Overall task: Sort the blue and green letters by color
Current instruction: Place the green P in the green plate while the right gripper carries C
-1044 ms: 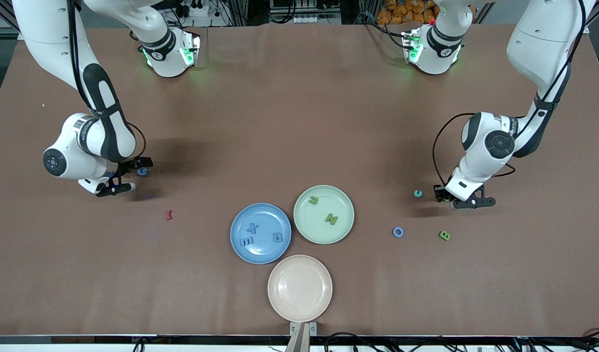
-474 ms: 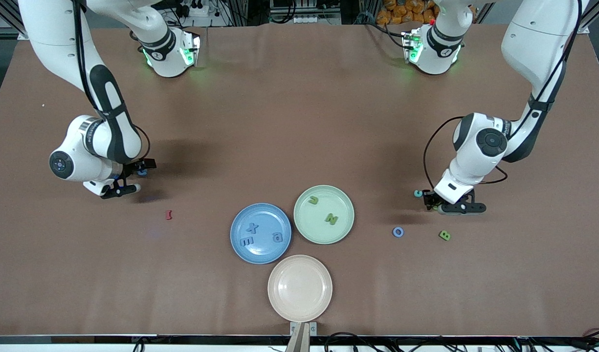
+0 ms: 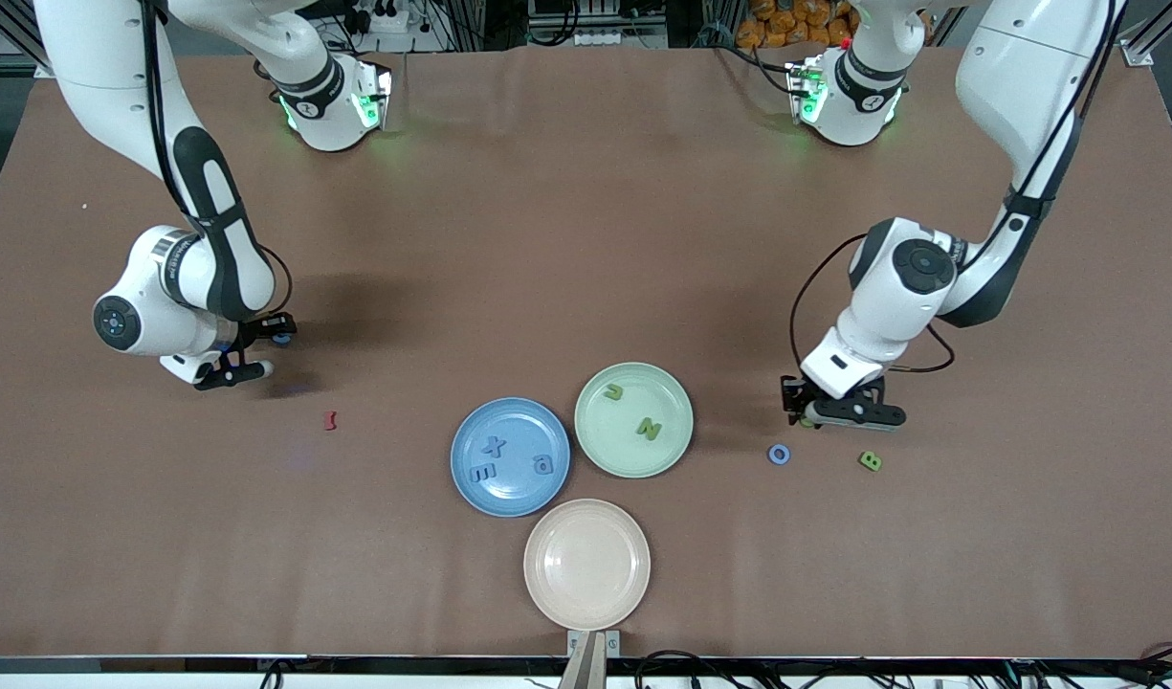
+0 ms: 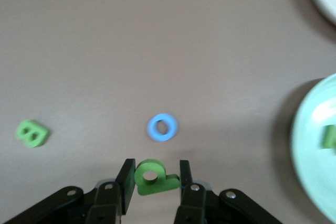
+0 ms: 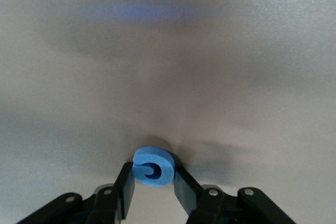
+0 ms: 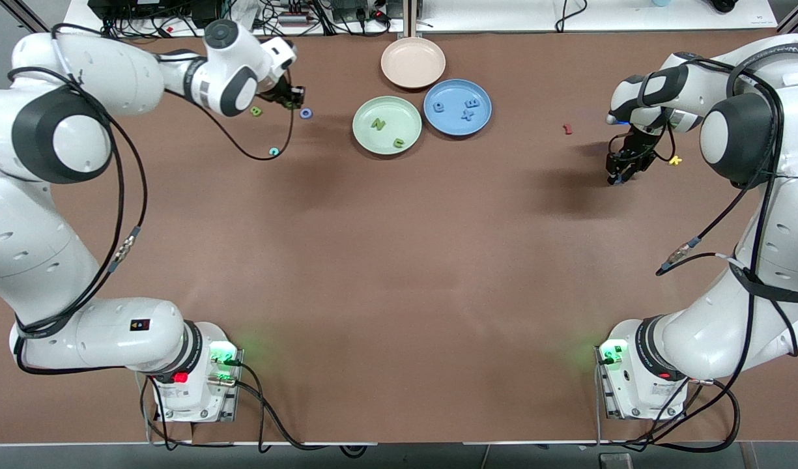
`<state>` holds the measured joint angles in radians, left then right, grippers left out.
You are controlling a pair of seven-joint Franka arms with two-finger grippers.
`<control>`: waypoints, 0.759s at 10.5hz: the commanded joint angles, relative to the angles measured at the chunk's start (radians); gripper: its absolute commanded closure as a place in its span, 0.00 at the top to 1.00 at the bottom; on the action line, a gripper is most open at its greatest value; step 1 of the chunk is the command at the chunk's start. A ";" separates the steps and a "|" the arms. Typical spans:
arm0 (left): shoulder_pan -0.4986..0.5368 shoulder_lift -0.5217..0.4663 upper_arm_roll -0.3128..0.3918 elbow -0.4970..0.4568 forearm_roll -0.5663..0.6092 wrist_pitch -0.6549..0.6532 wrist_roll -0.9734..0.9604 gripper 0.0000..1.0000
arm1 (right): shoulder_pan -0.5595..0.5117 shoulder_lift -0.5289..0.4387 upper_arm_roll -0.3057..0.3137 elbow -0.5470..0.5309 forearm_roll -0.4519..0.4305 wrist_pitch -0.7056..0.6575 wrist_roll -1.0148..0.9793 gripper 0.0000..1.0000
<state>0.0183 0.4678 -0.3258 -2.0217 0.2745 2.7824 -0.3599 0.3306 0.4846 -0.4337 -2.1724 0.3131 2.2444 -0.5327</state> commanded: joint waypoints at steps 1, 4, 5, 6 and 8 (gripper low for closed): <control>-0.119 0.101 0.002 0.147 0.014 -0.018 -0.106 0.00 | -0.005 0.028 0.004 0.008 -0.005 0.015 0.002 0.00; -0.194 0.184 0.002 0.246 0.015 -0.018 -0.207 0.00 | -0.010 0.003 0.003 0.068 -0.003 -0.053 0.005 0.00; -0.216 0.218 0.002 0.292 0.014 -0.018 -0.224 0.00 | -0.010 0.002 0.003 0.115 -0.002 -0.075 0.005 0.00; -0.245 0.248 0.002 0.338 0.012 -0.018 -0.229 0.00 | -0.004 0.006 0.003 0.150 0.010 -0.075 0.007 0.00; -0.284 0.299 0.004 0.388 0.014 -0.018 -0.278 0.00 | 0.008 0.006 0.045 0.201 0.062 -0.074 0.005 0.00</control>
<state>-0.2182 0.6905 -0.3277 -1.7316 0.2745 2.7815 -0.5637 0.3321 0.4848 -0.4317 -2.0377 0.3278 2.1899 -0.5327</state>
